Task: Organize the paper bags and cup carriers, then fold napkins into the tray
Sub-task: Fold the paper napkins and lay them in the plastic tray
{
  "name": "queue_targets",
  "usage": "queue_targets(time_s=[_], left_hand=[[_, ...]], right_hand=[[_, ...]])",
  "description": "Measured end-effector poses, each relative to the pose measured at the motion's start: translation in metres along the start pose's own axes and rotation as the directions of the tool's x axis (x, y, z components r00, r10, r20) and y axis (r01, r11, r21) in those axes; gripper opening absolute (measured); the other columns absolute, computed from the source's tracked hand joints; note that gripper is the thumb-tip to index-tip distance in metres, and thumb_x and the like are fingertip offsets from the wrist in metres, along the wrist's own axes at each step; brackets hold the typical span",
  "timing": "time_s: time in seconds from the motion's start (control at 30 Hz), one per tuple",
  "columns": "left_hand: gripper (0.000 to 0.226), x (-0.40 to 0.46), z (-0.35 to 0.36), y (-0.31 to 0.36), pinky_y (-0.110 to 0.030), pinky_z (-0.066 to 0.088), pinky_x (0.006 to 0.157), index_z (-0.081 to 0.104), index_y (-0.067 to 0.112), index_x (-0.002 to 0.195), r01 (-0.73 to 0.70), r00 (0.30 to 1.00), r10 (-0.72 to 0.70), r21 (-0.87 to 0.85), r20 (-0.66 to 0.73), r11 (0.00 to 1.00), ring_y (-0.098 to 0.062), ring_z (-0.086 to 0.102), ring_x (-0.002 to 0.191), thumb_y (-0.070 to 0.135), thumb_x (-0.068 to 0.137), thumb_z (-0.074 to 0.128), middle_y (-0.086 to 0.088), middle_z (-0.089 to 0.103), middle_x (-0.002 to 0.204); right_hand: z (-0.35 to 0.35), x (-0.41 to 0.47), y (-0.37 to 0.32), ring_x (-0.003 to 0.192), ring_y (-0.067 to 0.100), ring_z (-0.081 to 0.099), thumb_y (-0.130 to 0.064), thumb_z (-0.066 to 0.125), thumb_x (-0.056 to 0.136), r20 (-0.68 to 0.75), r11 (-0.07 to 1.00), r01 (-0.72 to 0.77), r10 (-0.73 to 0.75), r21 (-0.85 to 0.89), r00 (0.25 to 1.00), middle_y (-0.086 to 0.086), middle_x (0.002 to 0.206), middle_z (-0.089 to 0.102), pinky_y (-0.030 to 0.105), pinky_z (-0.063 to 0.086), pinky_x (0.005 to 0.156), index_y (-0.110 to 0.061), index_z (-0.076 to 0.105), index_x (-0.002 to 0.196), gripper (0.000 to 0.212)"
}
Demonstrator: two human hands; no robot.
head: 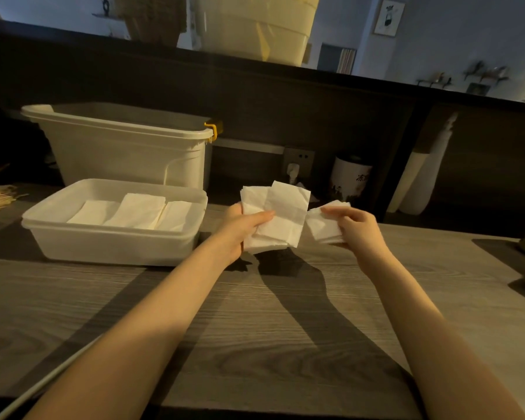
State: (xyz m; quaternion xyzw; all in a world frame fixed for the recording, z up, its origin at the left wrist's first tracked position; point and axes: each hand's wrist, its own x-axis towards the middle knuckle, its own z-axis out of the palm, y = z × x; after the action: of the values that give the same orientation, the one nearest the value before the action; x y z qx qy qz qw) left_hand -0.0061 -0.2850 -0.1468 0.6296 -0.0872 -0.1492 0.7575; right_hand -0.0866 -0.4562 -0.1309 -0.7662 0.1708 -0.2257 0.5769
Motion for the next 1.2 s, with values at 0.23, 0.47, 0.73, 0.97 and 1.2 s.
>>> queue_targets(time_s=[0.23,0.47,0.73,0.97,1.2], left_hand=[[0.040,0.000,0.003,-0.002,-0.033,0.055,0.072,0.049,0.019,0.119,-0.027,0.999,0.026,0.024,0.038,0.999,-0.017,0.060,0.093,0.013,0.083,0.067,-0.001,0.060,0.106],[0.029,0.000,0.006,-0.004,-0.030,0.054,0.069,0.050,0.019,0.114,-0.003,0.997,-0.003,0.075,0.077,0.997,-0.013,0.060,0.085,0.015,0.087,0.062,0.002,0.060,0.098],[0.025,0.002,0.004,-0.005,-0.041,0.052,0.074,0.050,0.016,0.117,0.143,0.990,-0.143,-0.046,-0.011,0.989,-0.024,0.061,0.087,0.030,0.099,0.041,-0.006,0.061,0.099],[0.027,-0.004,0.008,0.000,-0.041,0.052,0.069,0.053,0.017,0.114,0.286,0.957,-0.276,-0.141,0.083,0.948,-0.026,0.062,0.087,0.036,0.098,0.041,-0.010,0.063,0.100],[0.047,-0.010,0.013,0.001,-0.033,0.053,0.069,0.049,0.023,0.127,0.158,0.962,-0.148,-0.029,0.230,0.987,-0.020,0.062,0.092,0.049,0.099,0.023,-0.006,0.062,0.107]], right_hand=[[0.011,-0.010,-0.005,0.092,0.020,0.061,-0.044,0.051,0.090,0.186,0.999,0.047,-0.045,-0.006,0.981,0.001,0.094,0.065,0.035,0.049,0.086,-0.024,0.067,0.089,0.026],[0.014,-0.001,0.007,0.088,0.017,0.062,-0.034,0.065,0.085,0.061,0.961,0.184,-0.176,-0.206,0.983,-0.001,0.090,0.064,0.030,0.052,0.075,-0.018,0.066,0.083,0.016],[0.001,-0.006,-0.007,0.083,0.019,0.063,-0.024,0.069,0.082,0.029,0.917,0.381,-0.381,-0.119,0.924,-0.003,0.082,0.064,0.031,0.054,0.072,-0.021,0.067,0.077,0.006],[0.009,-0.008,-0.005,0.083,0.017,0.063,-0.028,0.071,0.080,0.128,0.885,0.399,-0.379,-0.240,0.917,-0.002,0.085,0.066,0.030,0.055,0.072,-0.023,0.068,0.081,0.007],[0.013,-0.006,0.000,0.080,0.006,0.056,-0.035,0.068,0.083,0.052,0.852,0.333,-0.342,-0.405,0.938,-0.010,0.081,0.060,0.023,0.046,0.072,-0.015,0.071,0.089,0.021]])
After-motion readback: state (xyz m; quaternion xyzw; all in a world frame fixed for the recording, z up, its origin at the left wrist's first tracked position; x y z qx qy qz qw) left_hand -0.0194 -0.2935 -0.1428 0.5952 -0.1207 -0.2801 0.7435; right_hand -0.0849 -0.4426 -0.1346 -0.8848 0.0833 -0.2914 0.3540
